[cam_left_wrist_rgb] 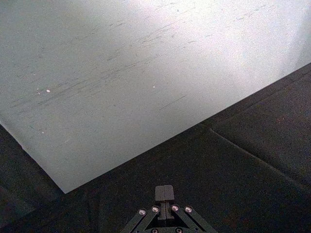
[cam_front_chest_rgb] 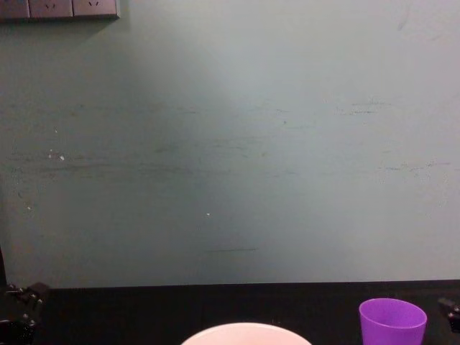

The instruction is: Pick up the cup and pour the mung beans from the cup into the bowl.

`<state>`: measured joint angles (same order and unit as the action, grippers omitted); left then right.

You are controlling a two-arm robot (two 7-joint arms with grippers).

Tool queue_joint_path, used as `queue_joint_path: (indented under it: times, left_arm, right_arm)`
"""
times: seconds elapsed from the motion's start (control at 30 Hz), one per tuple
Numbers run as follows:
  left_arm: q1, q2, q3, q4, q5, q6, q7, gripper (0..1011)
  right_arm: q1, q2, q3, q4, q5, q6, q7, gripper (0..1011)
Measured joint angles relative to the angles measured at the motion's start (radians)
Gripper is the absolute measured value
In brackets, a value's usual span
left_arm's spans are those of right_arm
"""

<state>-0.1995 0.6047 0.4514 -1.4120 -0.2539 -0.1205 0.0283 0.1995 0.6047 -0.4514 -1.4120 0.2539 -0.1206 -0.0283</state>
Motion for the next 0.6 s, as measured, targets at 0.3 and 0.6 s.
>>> queue_joint_path:
  times: [0.3, 0.6]
  left_arm:
    - [0.000, 0.000, 0.000, 0.000, 0.000, 0.000, 0.000, 0]
    - [0.000, 0.000, 0.000, 0.000, 0.000, 0.000, 0.000, 0]
  right_arm:
    - [0.000, 0.000, 0.000, 0.000, 0.000, 0.000, 0.000, 1004]
    - [0.000, 0.000, 0.000, 0.000, 0.000, 0.000, 0.000, 1004]
